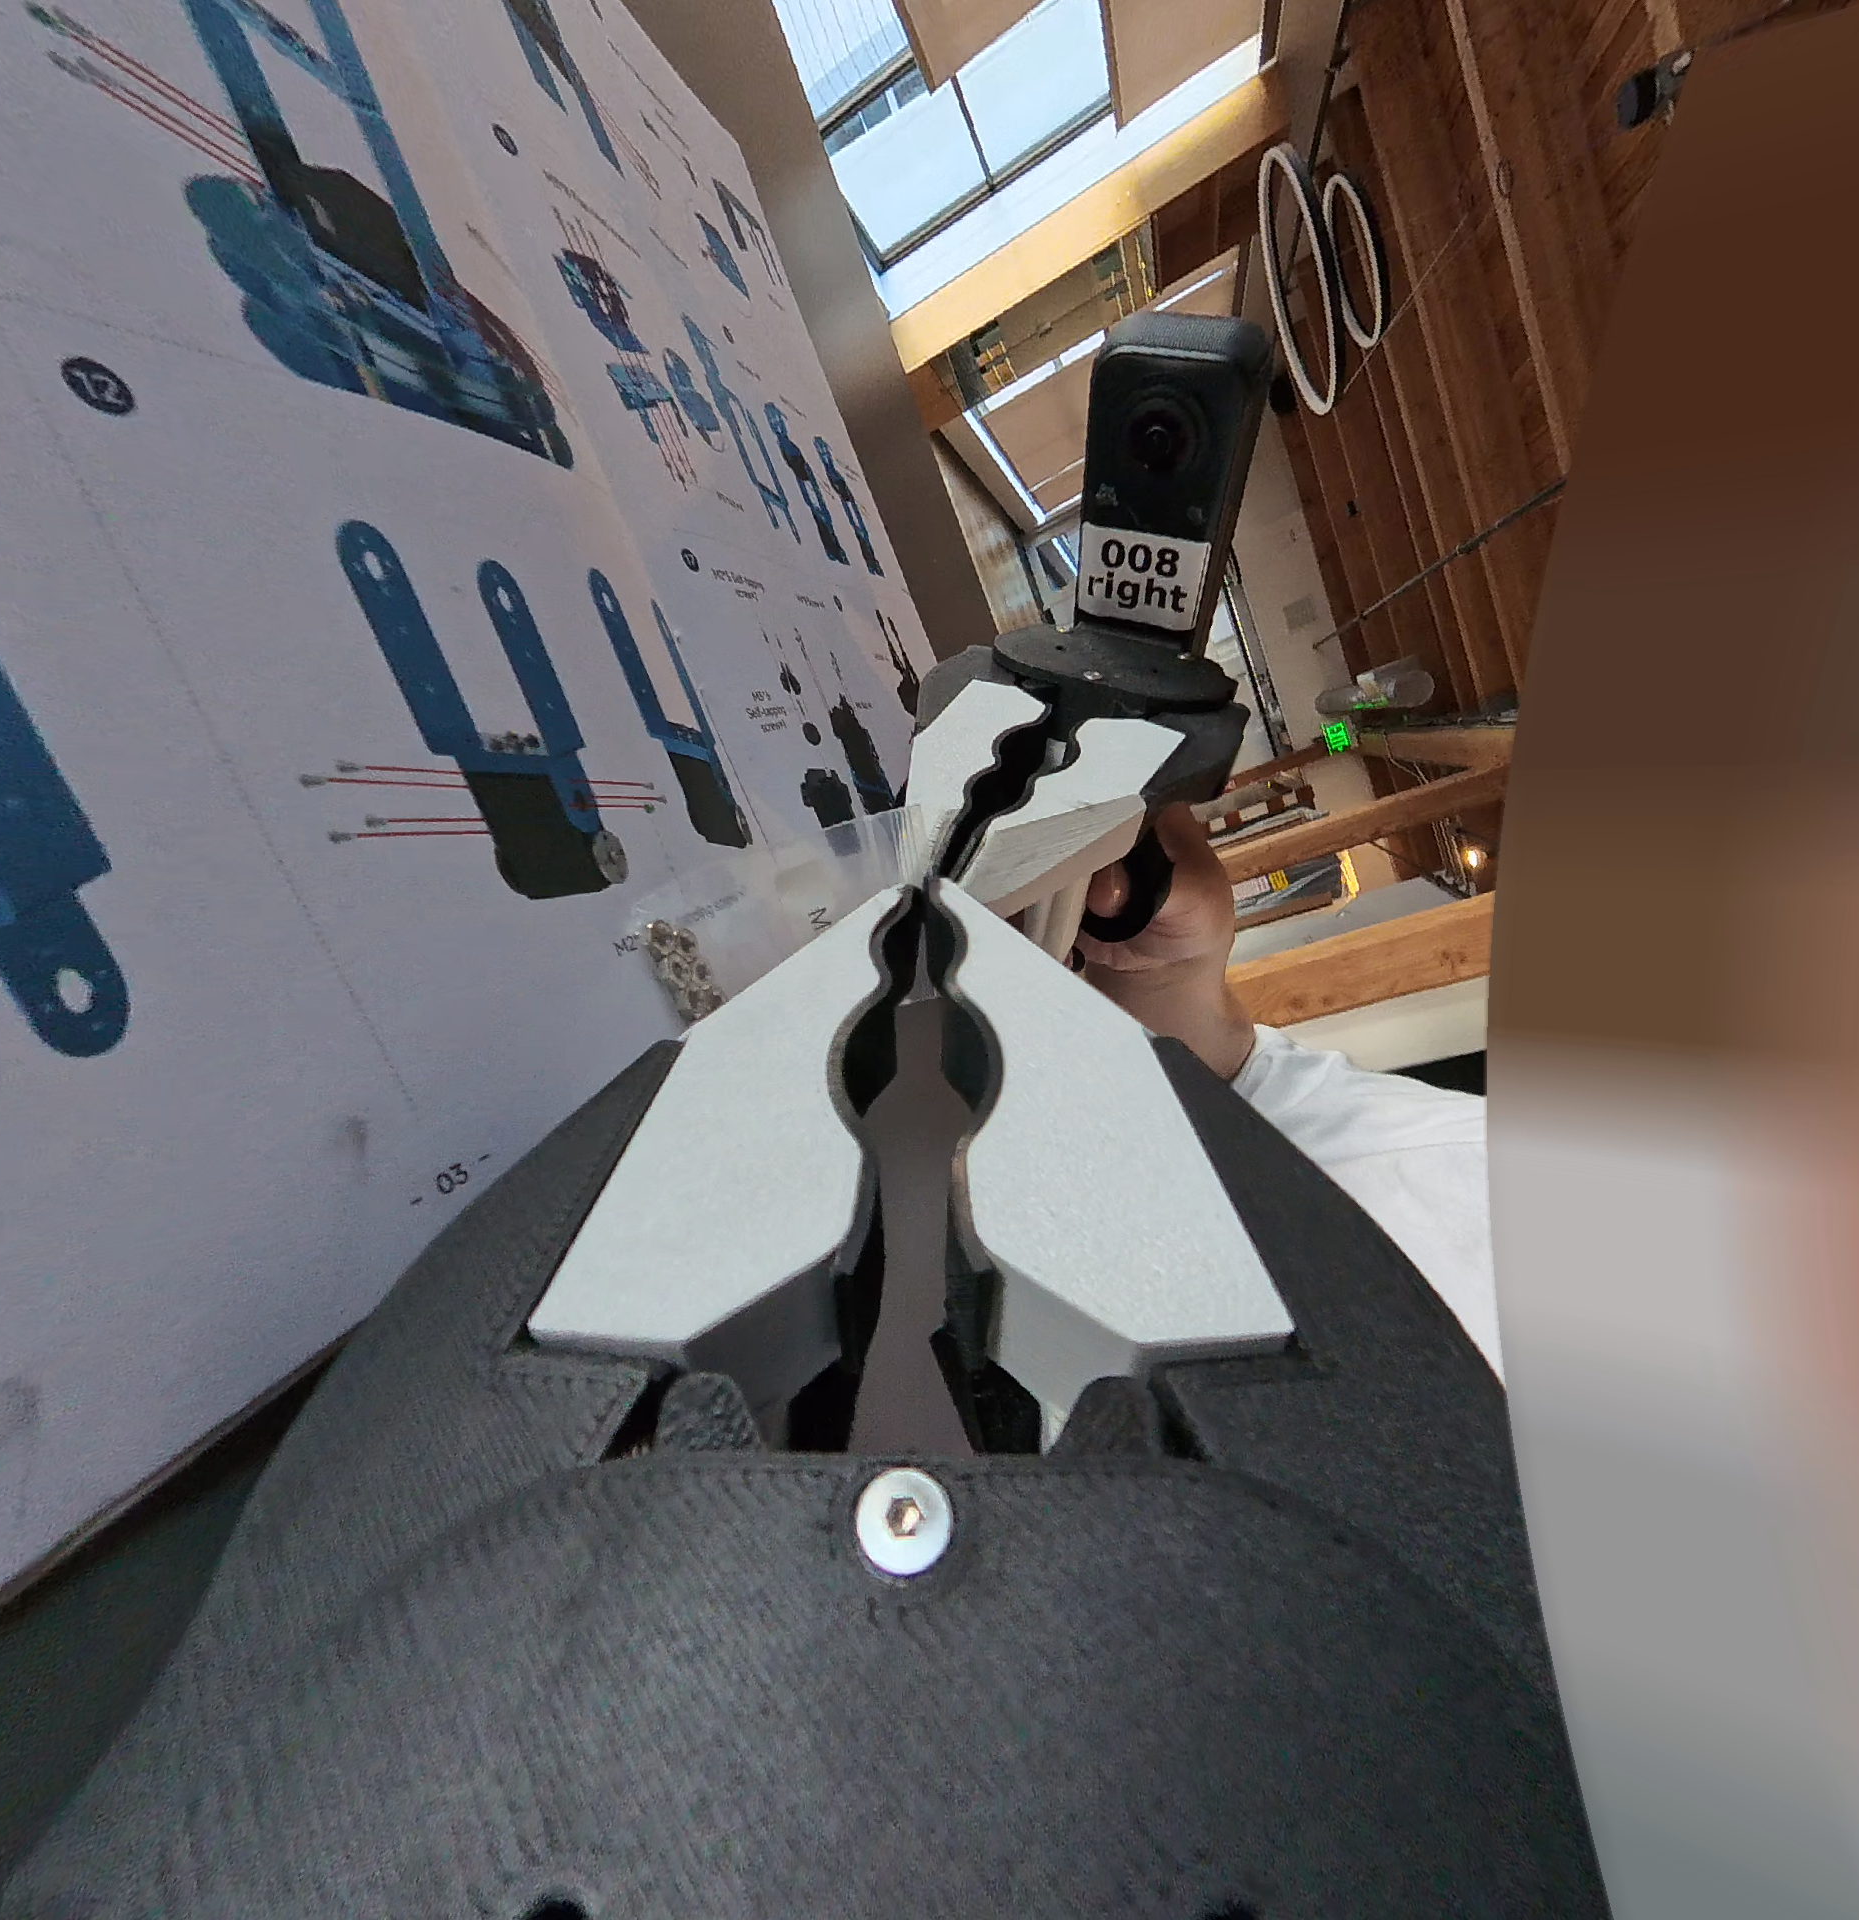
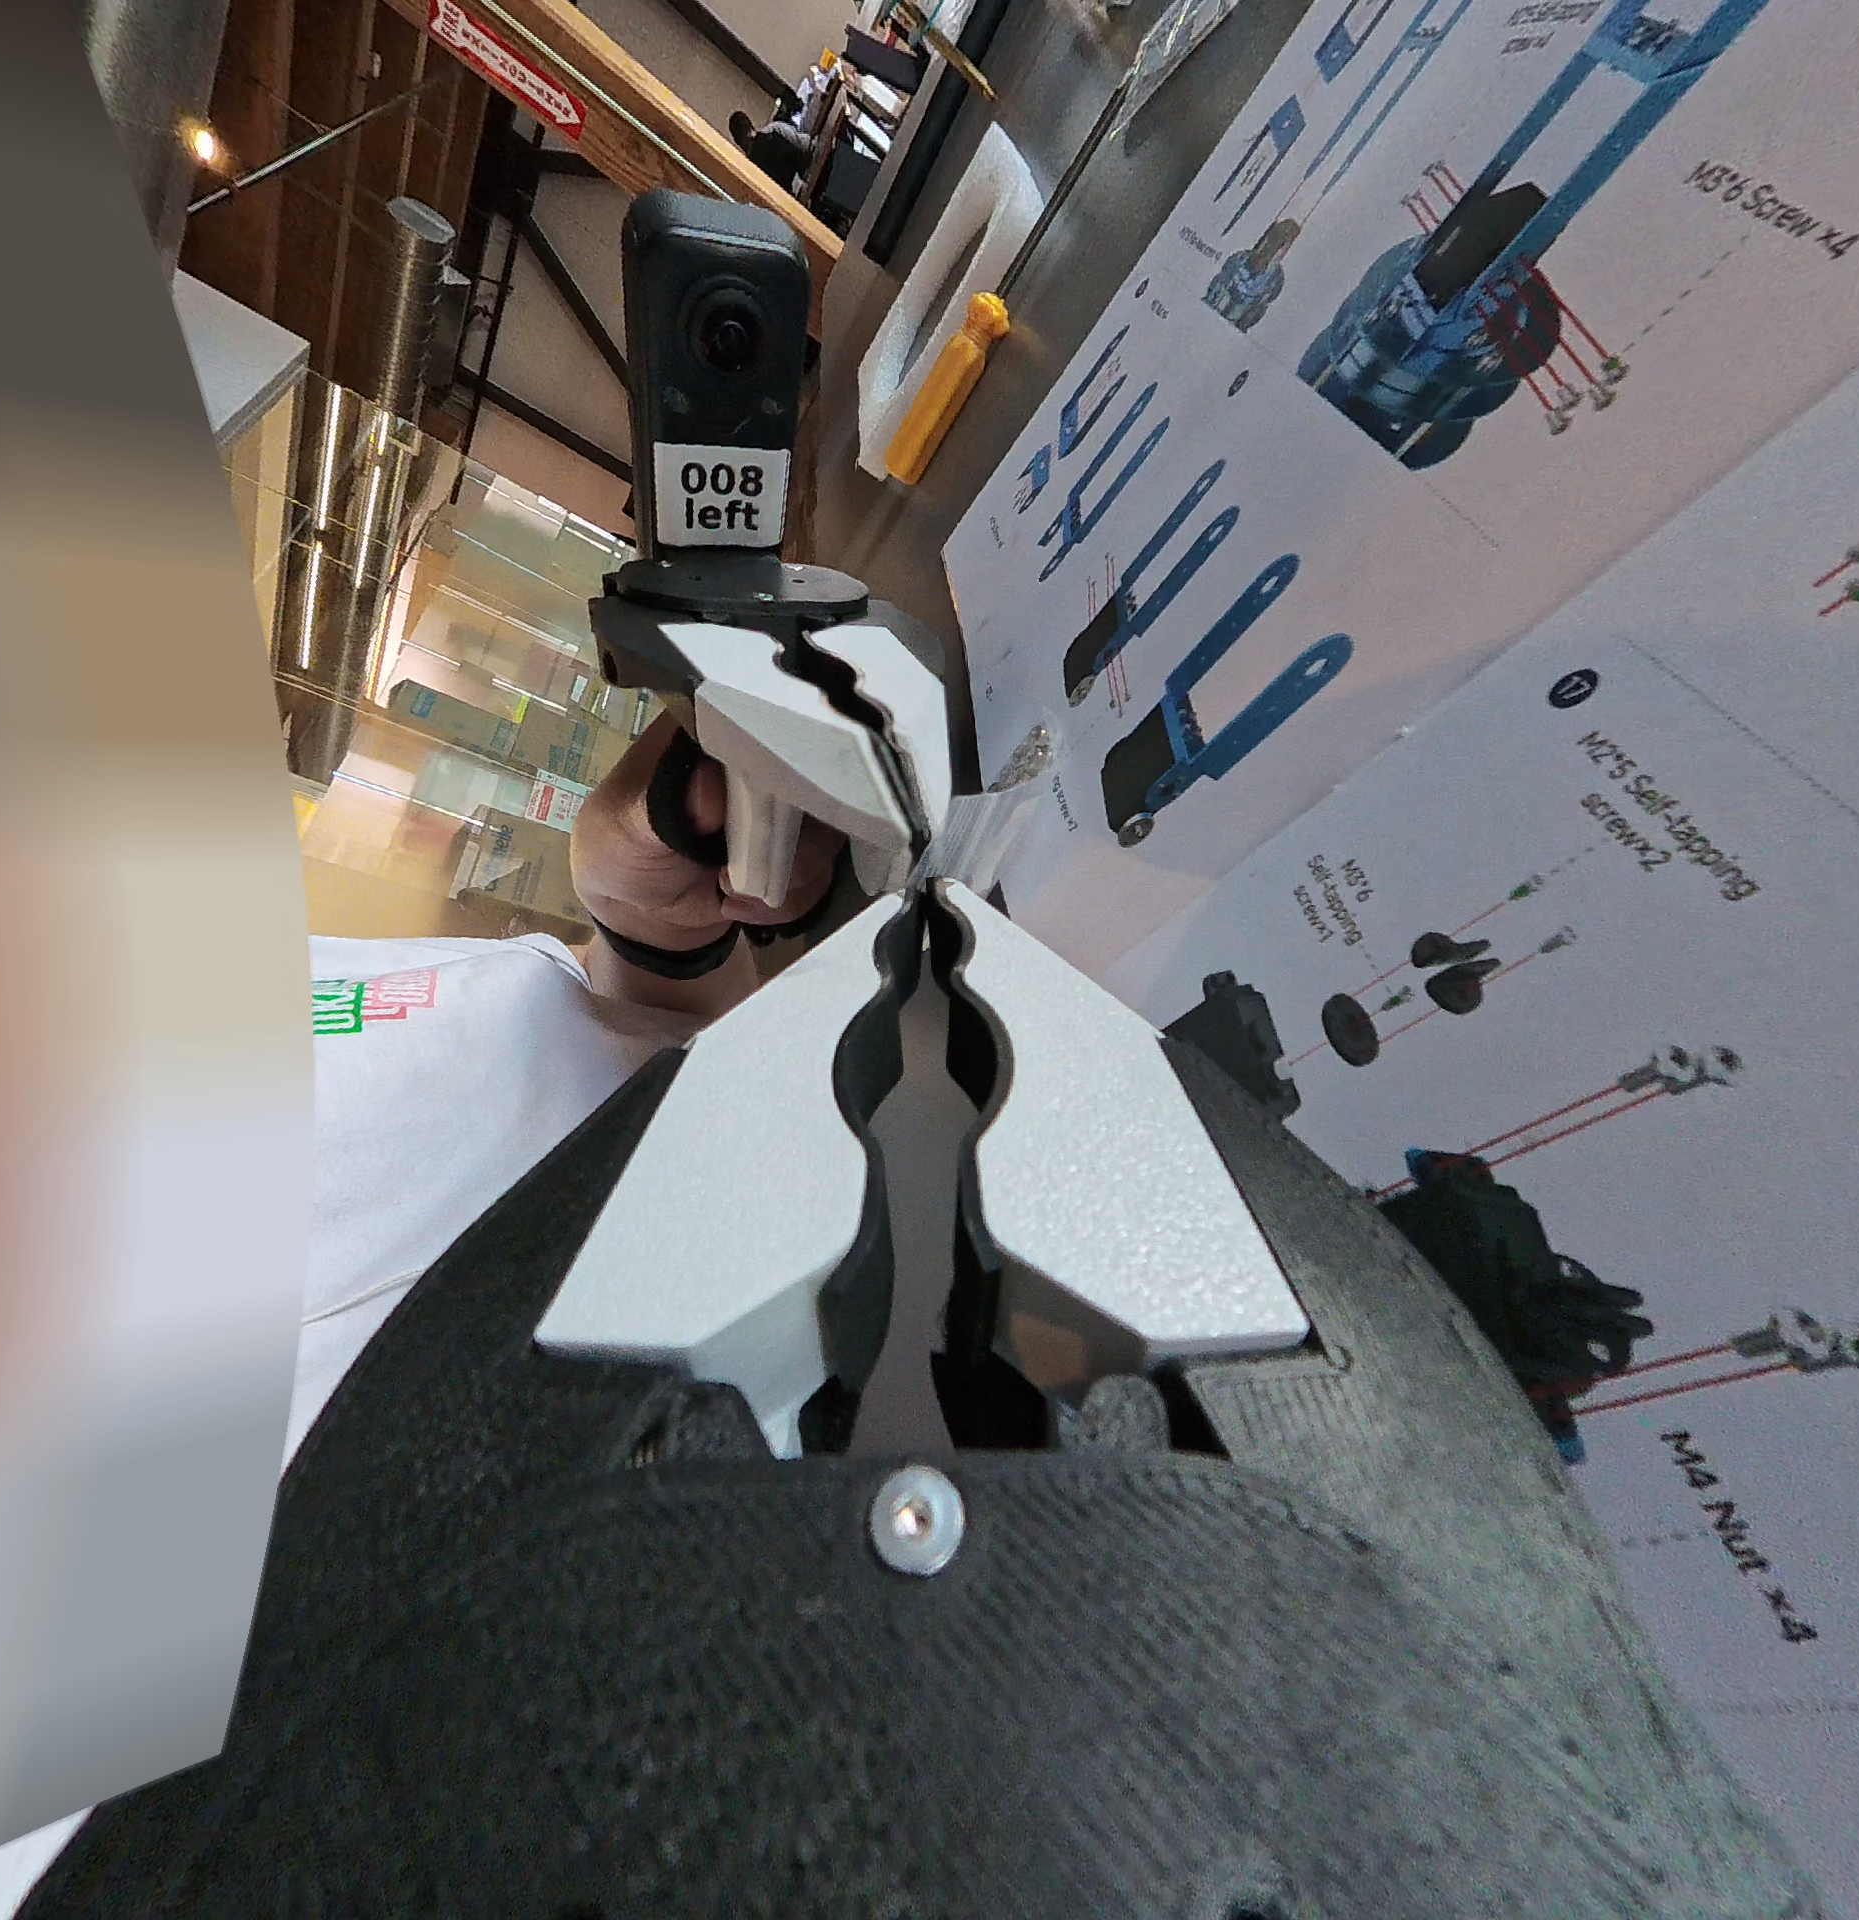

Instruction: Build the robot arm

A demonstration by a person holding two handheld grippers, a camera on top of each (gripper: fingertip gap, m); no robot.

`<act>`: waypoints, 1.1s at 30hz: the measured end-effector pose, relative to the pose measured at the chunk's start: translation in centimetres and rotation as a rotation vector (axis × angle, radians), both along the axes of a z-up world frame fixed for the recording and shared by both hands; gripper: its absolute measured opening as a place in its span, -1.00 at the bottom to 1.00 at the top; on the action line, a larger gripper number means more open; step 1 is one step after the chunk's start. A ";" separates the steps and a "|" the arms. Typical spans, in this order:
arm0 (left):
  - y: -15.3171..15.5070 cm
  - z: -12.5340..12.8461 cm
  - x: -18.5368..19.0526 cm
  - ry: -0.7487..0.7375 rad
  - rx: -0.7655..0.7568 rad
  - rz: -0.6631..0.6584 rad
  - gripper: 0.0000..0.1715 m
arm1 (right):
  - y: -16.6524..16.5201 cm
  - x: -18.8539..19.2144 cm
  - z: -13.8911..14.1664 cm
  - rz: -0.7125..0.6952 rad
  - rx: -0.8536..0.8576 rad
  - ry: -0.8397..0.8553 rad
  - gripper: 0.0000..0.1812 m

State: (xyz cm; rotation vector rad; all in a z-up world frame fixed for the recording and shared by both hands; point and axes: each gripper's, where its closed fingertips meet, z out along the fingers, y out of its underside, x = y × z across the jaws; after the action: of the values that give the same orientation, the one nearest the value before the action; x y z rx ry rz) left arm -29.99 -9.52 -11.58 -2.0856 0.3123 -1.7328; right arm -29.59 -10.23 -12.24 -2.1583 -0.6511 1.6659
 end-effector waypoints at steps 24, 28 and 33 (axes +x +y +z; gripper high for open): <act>-0.6 0.3 0.0 -0.038 -0.020 -0.045 -0.94 | -0.3 -0.5 0.0 0.019 0.019 -0.007 -1.00; -0.6 0.3 0.1 -0.025 -0.006 -0.047 -0.94 | -0.3 -0.5 0.0 0.020 0.019 -0.010 -1.00; -0.6 0.3 0.1 -0.011 0.026 -0.036 -0.95 | -0.3 -0.4 0.1 0.014 0.020 0.001 -1.00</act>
State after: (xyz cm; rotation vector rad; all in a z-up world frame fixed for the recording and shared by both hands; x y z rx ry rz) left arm -29.91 -10.11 -11.25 -2.0639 0.3688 -1.7504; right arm -29.99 -10.50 -12.09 -2.1440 -0.6808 1.6600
